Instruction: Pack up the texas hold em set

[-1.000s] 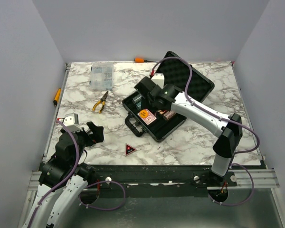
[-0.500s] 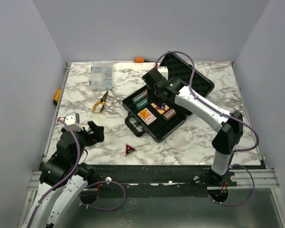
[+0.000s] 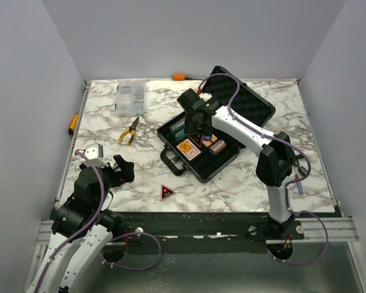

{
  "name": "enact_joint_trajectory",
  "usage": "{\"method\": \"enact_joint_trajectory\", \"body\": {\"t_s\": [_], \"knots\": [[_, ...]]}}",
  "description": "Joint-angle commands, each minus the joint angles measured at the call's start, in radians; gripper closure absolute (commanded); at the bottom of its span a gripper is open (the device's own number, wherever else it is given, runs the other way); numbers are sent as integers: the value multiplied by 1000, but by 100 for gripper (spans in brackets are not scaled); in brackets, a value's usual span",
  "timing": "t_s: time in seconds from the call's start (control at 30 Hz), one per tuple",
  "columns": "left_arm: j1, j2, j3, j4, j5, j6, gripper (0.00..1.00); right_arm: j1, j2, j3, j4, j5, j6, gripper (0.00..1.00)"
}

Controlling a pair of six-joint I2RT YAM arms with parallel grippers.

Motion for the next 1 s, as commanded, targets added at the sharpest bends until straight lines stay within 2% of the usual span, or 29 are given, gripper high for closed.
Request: {"method": "enact_joint_trajectory", "body": {"t_s": [0.0,0.23,0.97], "knots": [[-8,3,3,-4,-18,-7,2,-8,70,59,-46,-62,88,50],[-7,13,6,-4,-15,-5,2,-22,142,65,-28,-145,116,50],[-6,6,6,-7,-24,-9,1,-31,243,96,15,-209,97,50]]}}
